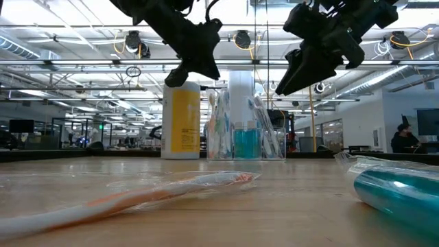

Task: Pick & Place toothbrushing station
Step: Put the mouthwash into the center part of the transparent organizer

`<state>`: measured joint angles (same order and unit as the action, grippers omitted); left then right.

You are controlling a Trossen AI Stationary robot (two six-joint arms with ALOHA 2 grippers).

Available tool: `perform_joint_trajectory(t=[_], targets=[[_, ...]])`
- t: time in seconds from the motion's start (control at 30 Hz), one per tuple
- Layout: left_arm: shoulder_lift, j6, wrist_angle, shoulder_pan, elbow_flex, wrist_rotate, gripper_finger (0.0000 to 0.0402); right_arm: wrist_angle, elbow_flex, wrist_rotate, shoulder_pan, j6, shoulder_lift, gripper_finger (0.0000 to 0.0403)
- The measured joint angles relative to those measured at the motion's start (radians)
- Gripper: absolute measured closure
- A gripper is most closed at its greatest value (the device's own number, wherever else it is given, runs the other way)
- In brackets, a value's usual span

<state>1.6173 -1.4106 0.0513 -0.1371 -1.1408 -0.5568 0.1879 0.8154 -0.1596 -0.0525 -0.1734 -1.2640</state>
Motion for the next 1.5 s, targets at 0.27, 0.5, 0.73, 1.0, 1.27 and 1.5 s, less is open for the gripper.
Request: perform_joint_trajectory(t=[0.27,0.5,0.73,1.0,1.27,1.5], targets=[[-0.003,0.42,0.018,0.023,0.0,-0.317,0.0369,-0.113,0.0,-0.001,0.001,-0.003,0.0,0.0248],[-0.124,0.698,0.26,-0.029,0.0,-0.219,0.0369,-0.358,0.0,-0.001,0.034,-0.055,0.0,0.0248],[-0.304,1.056,0.568,-0.131,0.0,0.186,0.0369,-0.371,0.0,0.0,0.059,-0.056,0.0,0.0248],[-0.382,1.372,0.562,-0.148,0.116,0.601,0.0369,-0.354,0.0,0.004,0.052,-0.049,0.0,0.0248],[-0.375,1.332,0.18,-0.029,0.343,0.685,0.0369,-0.338,0.0,0.084,0.051,-0.055,0.0,0.0248],[-0.375,1.242,0.036,0.043,0.396,0.691,0.0369,-0.352,0.0,0.337,0.048,-0.109,-0.012,0.0248]])
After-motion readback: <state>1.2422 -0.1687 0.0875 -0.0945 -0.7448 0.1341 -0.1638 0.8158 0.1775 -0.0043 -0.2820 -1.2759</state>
